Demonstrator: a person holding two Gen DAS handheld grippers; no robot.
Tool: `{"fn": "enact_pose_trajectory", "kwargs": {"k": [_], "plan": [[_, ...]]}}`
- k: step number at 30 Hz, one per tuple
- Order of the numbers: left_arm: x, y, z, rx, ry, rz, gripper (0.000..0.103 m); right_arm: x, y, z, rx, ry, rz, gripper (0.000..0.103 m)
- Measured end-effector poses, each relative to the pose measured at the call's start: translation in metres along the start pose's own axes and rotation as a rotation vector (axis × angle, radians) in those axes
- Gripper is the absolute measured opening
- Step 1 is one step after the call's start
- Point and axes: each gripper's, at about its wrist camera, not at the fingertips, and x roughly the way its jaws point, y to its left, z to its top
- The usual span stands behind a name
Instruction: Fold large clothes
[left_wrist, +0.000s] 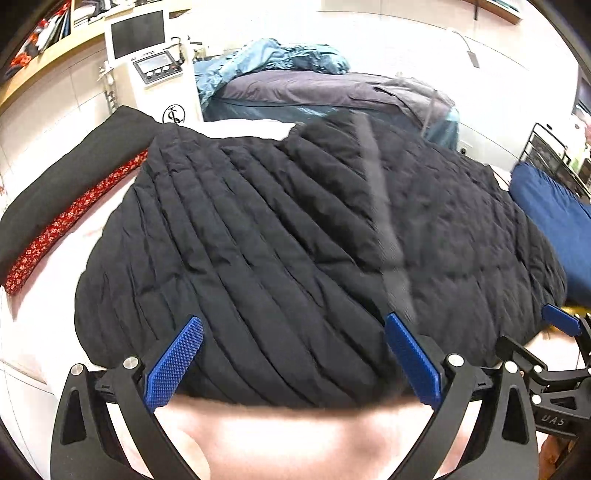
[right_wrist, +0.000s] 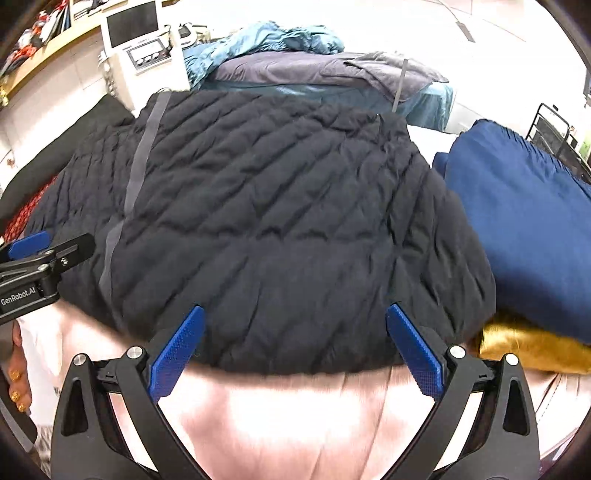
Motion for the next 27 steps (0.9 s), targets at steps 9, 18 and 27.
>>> {"fn": "enact_pose_trajectory", "kwargs": {"k": [9, 18, 27], "plan": [[-0.007, 0.023, -0.033, -0.154, 0.043, -0.105, 0.097, -0.014, -0.059, -0.042, 0.235, 0.037, 0.149, 0.097], [0.012, 0.103, -0.056, -0.485, 0.051, -0.231, 0.097, 0.028, -0.124, -0.068, 0.682, 0.085, 0.460, 0.097], [0.053, 0.160, -0.067, -0.904, -0.039, -0.385, 0.096, 0.065, -0.114, -0.037, 0.768, 0.009, 0.477, 0.097]]}}
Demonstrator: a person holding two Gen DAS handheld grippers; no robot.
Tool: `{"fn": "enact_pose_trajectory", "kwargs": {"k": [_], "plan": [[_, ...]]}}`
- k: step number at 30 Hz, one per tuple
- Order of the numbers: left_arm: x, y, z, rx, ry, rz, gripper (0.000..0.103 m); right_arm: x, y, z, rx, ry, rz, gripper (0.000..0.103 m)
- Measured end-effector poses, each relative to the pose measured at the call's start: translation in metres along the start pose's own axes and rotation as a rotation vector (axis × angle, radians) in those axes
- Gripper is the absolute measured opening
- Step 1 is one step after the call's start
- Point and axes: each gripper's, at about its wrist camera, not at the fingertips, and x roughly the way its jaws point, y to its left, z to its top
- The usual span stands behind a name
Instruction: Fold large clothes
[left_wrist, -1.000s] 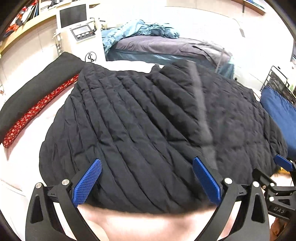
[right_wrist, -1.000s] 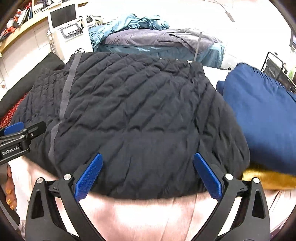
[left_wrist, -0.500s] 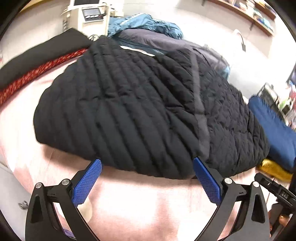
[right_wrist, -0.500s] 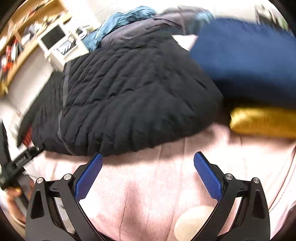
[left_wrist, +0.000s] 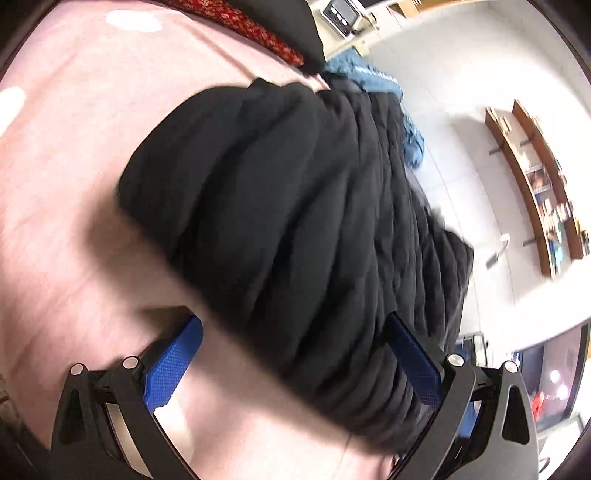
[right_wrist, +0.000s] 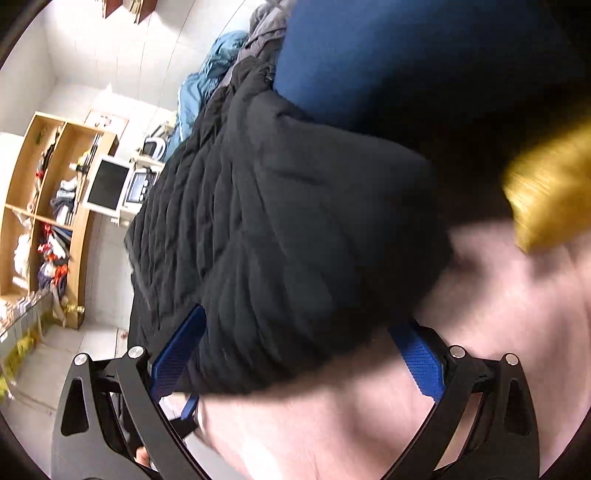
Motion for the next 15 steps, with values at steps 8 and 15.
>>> {"fn": "enact_pose_trajectory", "kwargs": {"k": [8, 15], "plan": [[0.042, -0.020, 0.033, 0.006, -0.025, 0.004, 0.096, 0.035, 0.032, 0.014, -0.022, -0.089, -0.146, 0.097], [0.033, -0.020, 0.038, -0.001, -0.023, -0.011, 0.062, 0.037, 0.075, 0.012, -0.175, -0.095, -0.277, 0.046]]}}
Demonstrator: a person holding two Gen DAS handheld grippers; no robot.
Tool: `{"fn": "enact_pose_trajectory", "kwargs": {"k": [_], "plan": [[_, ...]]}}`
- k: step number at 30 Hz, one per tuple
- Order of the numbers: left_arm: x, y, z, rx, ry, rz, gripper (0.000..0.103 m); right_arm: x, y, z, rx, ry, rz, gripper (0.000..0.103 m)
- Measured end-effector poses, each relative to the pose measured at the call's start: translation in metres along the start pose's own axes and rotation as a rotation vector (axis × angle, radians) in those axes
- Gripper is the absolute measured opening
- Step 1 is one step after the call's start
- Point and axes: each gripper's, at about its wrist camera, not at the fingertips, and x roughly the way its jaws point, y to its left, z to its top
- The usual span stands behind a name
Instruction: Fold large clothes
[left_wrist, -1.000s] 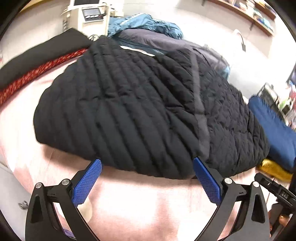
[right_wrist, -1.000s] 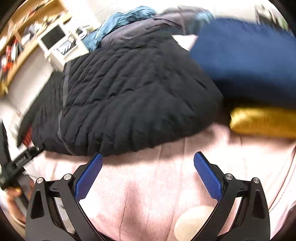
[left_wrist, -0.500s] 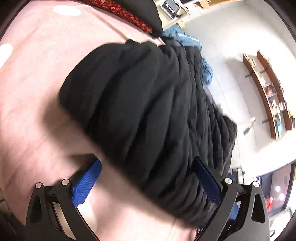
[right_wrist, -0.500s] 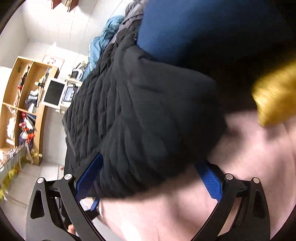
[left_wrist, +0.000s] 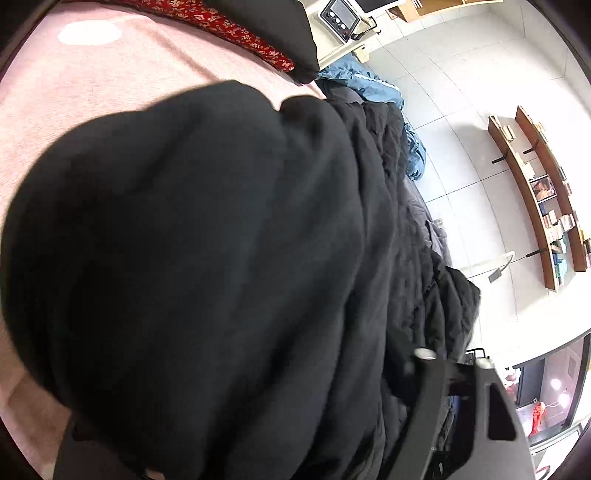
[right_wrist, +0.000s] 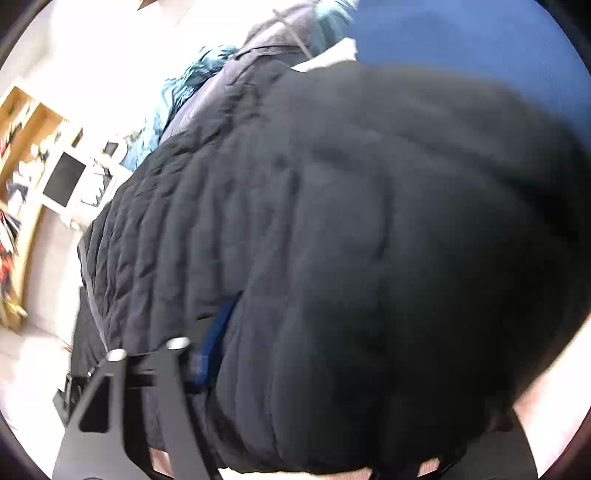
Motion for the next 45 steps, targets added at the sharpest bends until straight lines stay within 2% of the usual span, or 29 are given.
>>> {"fn": "enact_pose_trajectory", "kwargs": {"k": [1, 3, 7, 9, 11, 14, 18, 19, 23, 25, 27, 30, 31, 32, 34, 35, 36, 37, 38, 39, 42, 45], "plan": [[-0.002, -0.001, 0.001, -0.001, -0.001, -0.006, 0.058, -0.004, 0.012, 0.001, -0.057, -0.006, -0.034, 0.043], [-0.010, -0.007, -0.001, 0.011, -0.009, -0.015, 0.040, -0.013, 0.041, 0.005, -0.187, -0.027, -0.081, 0.030], [-0.032, -0.027, 0.003, 0.056, -0.038, -0.042, 0.028, -0.048, 0.098, 0.020, -0.439, -0.133, -0.065, 0.023], [-0.044, -0.033, 0.004, 0.055, -0.053, -0.066, 0.026, -0.075, 0.130, 0.033, -0.564, -0.208, -0.025, 0.021], [-0.053, -0.046, 0.002, 0.059, -0.072, -0.082, 0.026, -0.098, 0.152, 0.046, -0.638, -0.265, 0.005, 0.019], [-0.064, -0.084, -0.008, 0.133, -0.081, -0.134, 0.025, -0.146, 0.175, 0.072, -0.751, -0.395, -0.001, 0.018], [-0.050, -0.156, -0.037, 0.223, -0.014, -0.259, 0.025, -0.217, 0.167, 0.105, -0.787, -0.543, -0.048, 0.017], [-0.038, -0.185, -0.049, 0.261, 0.018, -0.300, 0.025, -0.231, 0.160, 0.109, -0.780, -0.570, -0.069, 0.017], [0.002, -0.281, -0.104, 0.395, 0.140, -0.425, 0.026, -0.316, 0.074, 0.146, -0.673, -0.688, -0.219, 0.018], [0.030, -0.334, -0.149, 0.477, 0.229, -0.480, 0.026, -0.346, 0.026, 0.165, -0.600, -0.712, -0.293, 0.018], [0.054, -0.371, -0.190, 0.515, 0.318, -0.512, 0.027, -0.373, -0.028, 0.182, -0.498, -0.713, -0.363, 0.018], [0.097, -0.405, -0.259, 0.566, 0.467, -0.507, 0.033, -0.394, -0.128, 0.202, -0.315, -0.666, -0.420, 0.019], [0.110, -0.410, -0.285, 0.597, 0.512, -0.478, 0.034, -0.396, -0.160, 0.204, -0.264, -0.642, -0.436, 0.019], [0.120, -0.412, -0.302, 0.615, 0.539, -0.457, 0.040, -0.393, -0.196, 0.206, -0.193, -0.608, -0.450, 0.020], [0.138, -0.405, -0.332, 0.635, 0.572, -0.406, 0.056, -0.376, -0.261, 0.204, -0.016, -0.529, -0.422, 0.025], [0.144, -0.394, -0.340, 0.617, 0.570, -0.398, 0.067, -0.367, -0.298, 0.200, 0.096, -0.483, -0.373, 0.032], [0.153, -0.383, -0.340, 0.575, 0.592, -0.403, 0.075, -0.358, -0.331, 0.193, 0.201, -0.458, -0.301, 0.044], [0.160, -0.373, -0.340, 0.538, 0.618, -0.408, 0.076, -0.351, -0.353, 0.184, 0.278, -0.458, -0.221, 0.048], [0.165, -0.367, -0.339, 0.519, 0.638, -0.410, 0.077, -0.347, -0.366, 0.178, 0.316, -0.466, -0.158, 0.052], [0.167, -0.361, -0.338, 0.517, 0.649, -0.410, 0.077, -0.344, -0.370, 0.174, 0.309, -0.475, -0.139, 0.055], [0.164, -0.357, -0.334, 0.520, 0.663, -0.409, 0.079, -0.339, -0.355, 0.173, 0.217, -0.494, -0.225, 0.057], [0.160, -0.353, -0.322, 0.478, 0.669, -0.385, 0.084, -0.336, -0.357, 0.176, 0.262, -0.493, -0.202, 0.064]]}}
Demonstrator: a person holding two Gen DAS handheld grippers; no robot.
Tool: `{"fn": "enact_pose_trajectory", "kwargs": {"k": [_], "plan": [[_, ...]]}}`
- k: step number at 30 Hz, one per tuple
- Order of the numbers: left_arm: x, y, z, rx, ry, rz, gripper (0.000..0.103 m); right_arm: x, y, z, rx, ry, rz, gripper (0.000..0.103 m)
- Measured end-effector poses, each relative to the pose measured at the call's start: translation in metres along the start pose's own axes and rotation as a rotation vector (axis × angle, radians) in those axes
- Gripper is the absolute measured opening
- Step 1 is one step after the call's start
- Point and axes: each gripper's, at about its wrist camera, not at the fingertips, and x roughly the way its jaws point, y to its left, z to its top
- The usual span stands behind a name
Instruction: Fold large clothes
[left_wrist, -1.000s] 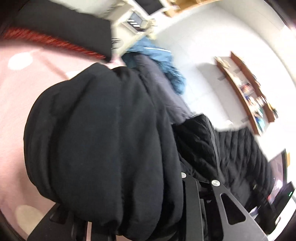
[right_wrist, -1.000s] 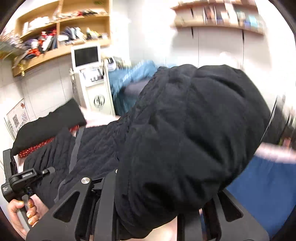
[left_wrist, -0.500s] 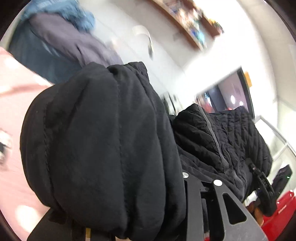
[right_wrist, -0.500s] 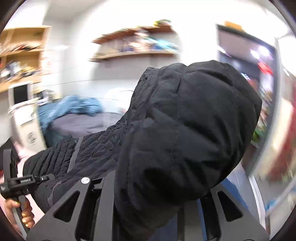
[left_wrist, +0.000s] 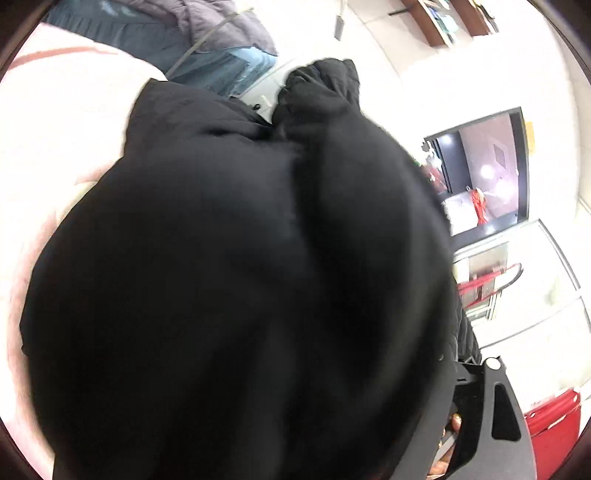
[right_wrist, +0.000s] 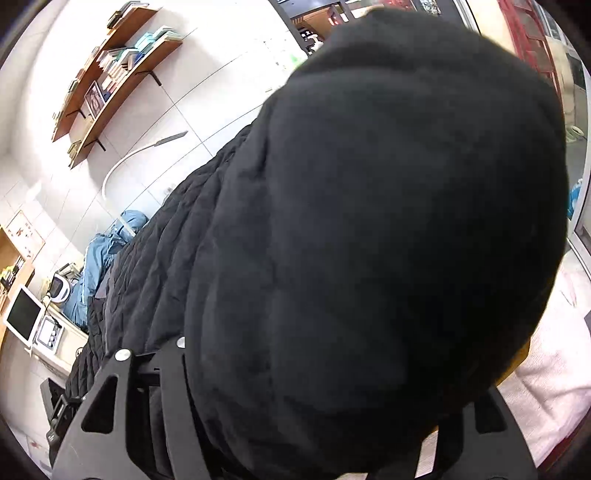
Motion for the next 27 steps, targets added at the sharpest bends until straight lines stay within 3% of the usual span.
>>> {"fn": "enact_pose_trajectory", "kwargs": {"k": [3, 8, 11, 14, 18, 20, 23, 27], "plan": [[-0.015, 0.004, 0.013, -0.016, -0.021, 0.038, 0.092, 0.000, 0.001, 0.001, 0.043, 0.015, 0.033, 0.070], [-0.046, 0.010, 0.010, 0.087, -0.089, 0.177, 0.097, -0.019, 0.004, 0.000, 0.101, 0.003, 0.081, 0.087], [-0.057, 0.011, 0.007, 0.165, -0.106, 0.244, 0.098, -0.041, -0.001, -0.005, 0.157, -0.034, 0.067, 0.092], [-0.062, 0.002, 0.001, 0.208, -0.111, 0.295, 0.098, -0.062, -0.007, -0.017, 0.169, -0.034, -0.008, 0.095], [-0.077, -0.004, 0.003, 0.222, -0.159, 0.394, 0.097, -0.078, 0.015, -0.037, 0.042, -0.030, -0.134, 0.095], [-0.090, -0.018, -0.006, 0.272, -0.186, 0.446, 0.097, -0.077, 0.057, -0.059, -0.092, 0.000, -0.196, 0.095], [-0.102, -0.048, -0.019, 0.409, -0.264, 0.581, 0.097, -0.080, 0.080, -0.087, -0.283, 0.041, -0.265, 0.095], [-0.100, -0.072, -0.031, 0.537, -0.232, 0.675, 0.097, -0.066, 0.140, -0.113, -0.502, 0.107, -0.320, 0.095]]}}
